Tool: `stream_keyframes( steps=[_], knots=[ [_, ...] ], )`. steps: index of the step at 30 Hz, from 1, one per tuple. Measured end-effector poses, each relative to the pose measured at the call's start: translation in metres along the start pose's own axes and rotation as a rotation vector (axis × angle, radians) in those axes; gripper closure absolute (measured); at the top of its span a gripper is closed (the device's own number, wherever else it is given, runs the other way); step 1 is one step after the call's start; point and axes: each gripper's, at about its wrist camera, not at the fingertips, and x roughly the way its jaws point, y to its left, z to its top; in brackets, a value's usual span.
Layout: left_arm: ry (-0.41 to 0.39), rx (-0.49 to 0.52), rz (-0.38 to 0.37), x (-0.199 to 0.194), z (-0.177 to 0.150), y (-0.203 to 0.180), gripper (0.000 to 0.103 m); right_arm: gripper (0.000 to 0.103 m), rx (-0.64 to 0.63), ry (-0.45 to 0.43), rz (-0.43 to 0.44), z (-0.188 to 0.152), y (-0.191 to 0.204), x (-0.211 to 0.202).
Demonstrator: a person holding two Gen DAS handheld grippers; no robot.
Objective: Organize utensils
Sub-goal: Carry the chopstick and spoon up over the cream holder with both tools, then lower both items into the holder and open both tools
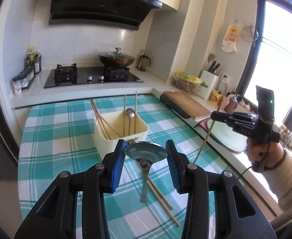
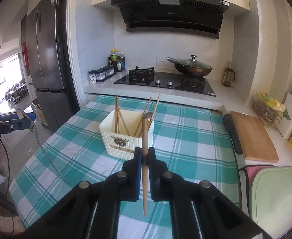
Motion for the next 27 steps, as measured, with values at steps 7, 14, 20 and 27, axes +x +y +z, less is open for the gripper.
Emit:
stream_keyframes(
  steps=[7,14,20,27],
  knots=[
    [-0.204,0.012,0.098,0.008,0.083,0.015,0.062,0.097,0.005,-0.152,-0.009,0.075,-0.003,0.021],
    [-0.251,-0.047,0.193,0.086,0.109,0.048,0.062,0.097,0.02,-0.287,-0.012,0.114,0.004,0.079],
    [-0.061,-0.136,0.229,0.173,0.078,0.084,0.062,0.097,0.031,-0.139,0.007,0.094,0.007,0.167],
    [0.145,-0.136,0.269,0.222,0.047,0.087,0.06,0.096,0.105,0.082,0.023,0.069,0.003,0.229]
  ],
)
